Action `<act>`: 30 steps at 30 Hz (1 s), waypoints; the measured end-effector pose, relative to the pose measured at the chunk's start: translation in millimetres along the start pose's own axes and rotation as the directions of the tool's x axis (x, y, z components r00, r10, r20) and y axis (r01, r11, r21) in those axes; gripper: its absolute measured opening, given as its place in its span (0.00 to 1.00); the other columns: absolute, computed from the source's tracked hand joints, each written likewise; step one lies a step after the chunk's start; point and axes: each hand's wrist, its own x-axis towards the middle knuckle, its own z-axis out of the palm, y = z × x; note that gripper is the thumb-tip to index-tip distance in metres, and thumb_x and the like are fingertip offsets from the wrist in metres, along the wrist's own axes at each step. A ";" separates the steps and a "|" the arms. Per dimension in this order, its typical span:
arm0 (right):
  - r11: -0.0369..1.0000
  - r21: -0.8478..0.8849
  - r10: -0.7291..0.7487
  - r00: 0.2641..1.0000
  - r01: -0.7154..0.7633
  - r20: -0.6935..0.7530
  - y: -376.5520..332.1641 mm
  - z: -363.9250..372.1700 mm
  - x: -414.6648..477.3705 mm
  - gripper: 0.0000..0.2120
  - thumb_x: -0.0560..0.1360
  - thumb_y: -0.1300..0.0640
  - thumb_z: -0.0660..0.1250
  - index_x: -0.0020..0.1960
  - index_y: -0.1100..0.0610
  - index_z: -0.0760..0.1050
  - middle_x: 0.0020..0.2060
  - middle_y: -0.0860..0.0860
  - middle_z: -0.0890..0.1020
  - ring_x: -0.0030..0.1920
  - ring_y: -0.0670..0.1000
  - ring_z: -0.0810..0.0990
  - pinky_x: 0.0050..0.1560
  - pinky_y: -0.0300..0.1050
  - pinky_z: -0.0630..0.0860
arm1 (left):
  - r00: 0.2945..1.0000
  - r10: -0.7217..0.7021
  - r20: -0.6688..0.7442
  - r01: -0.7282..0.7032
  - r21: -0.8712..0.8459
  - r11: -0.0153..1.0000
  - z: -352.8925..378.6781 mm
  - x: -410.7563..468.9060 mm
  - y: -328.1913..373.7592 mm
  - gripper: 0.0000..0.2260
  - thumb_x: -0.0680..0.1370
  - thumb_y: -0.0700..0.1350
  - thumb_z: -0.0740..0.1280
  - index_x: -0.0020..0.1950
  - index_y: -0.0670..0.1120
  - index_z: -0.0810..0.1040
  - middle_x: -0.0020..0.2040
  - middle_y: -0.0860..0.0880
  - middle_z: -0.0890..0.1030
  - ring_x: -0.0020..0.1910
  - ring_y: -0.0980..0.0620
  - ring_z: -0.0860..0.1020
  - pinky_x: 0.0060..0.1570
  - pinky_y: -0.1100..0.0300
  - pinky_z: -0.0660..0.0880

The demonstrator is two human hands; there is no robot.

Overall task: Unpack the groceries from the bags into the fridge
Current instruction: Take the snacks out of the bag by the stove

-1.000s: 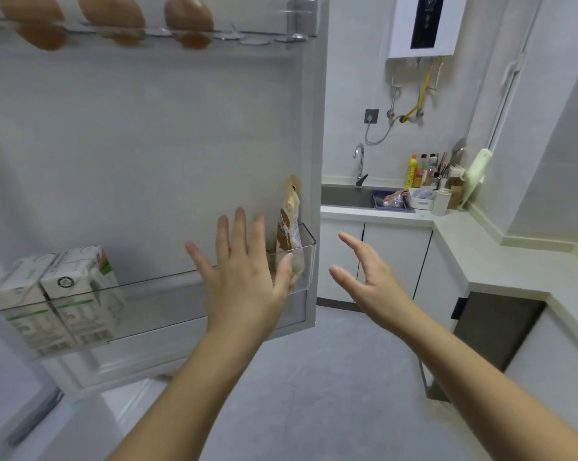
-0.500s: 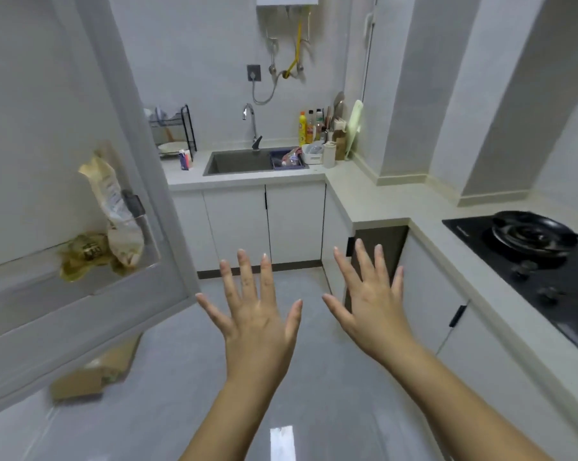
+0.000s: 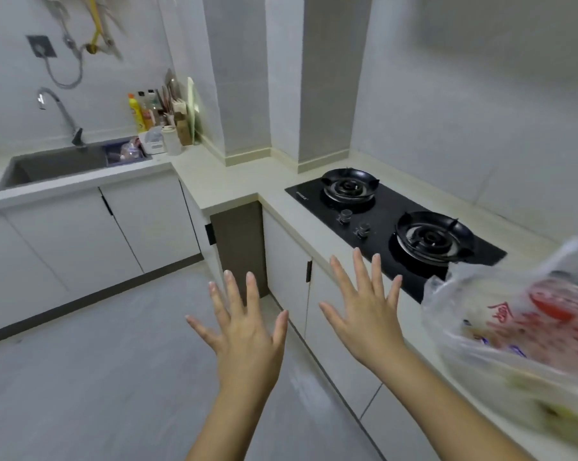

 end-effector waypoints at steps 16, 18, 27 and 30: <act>0.873 -0.077 0.480 0.877 -0.481 -0.035 167.0 -27.0 -40.2 0.35 0.80 0.36 0.50 0.77 0.42 0.32 0.78 0.51 0.34 0.75 0.59 0.27 0.73 0.67 0.34 | 0.839 0.532 0.115 -0.503 -0.209 0.839 66.1 16.0 190.8 0.32 0.78 0.64 0.48 0.79 0.51 0.54 0.80 0.44 0.52 0.78 0.42 0.45 0.68 0.32 0.36; 0.830 -0.094 0.549 0.835 -0.549 -0.027 185.3 -24.8 -42.0 0.34 0.80 0.36 0.48 0.77 0.42 0.32 0.77 0.51 0.32 0.74 0.59 0.26 0.73 0.67 0.34 | 0.781 0.612 0.123 -0.569 -0.262 0.779 78.3 20.5 215.8 0.31 0.78 0.64 0.50 0.79 0.51 0.56 0.80 0.44 0.52 0.78 0.42 0.45 0.68 0.29 0.41; 0.629 -0.167 0.775 0.630 -0.759 0.057 252.4 -23.6 -51.4 0.37 0.79 0.37 0.56 0.79 0.43 0.38 0.79 0.52 0.39 0.78 0.59 0.36 0.74 0.65 0.40 | 0.409 0.912 -0.001 -0.833 -0.409 0.373 125.2 39.0 309.7 0.26 0.76 0.59 0.56 0.71 0.47 0.70 0.73 0.44 0.69 0.74 0.42 0.64 0.70 0.35 0.46; 0.593 -0.173 0.805 0.572 -0.786 0.161 265.7 -27.3 -59.3 0.39 0.78 0.41 0.63 0.79 0.44 0.42 0.79 0.52 0.42 0.79 0.58 0.40 0.76 0.56 0.49 | 0.150 0.985 -0.089 -0.875 -0.476 0.091 148.3 41.4 326.8 0.20 0.75 0.56 0.59 0.60 0.49 0.79 0.62 0.50 0.79 0.64 0.49 0.74 0.65 0.36 0.66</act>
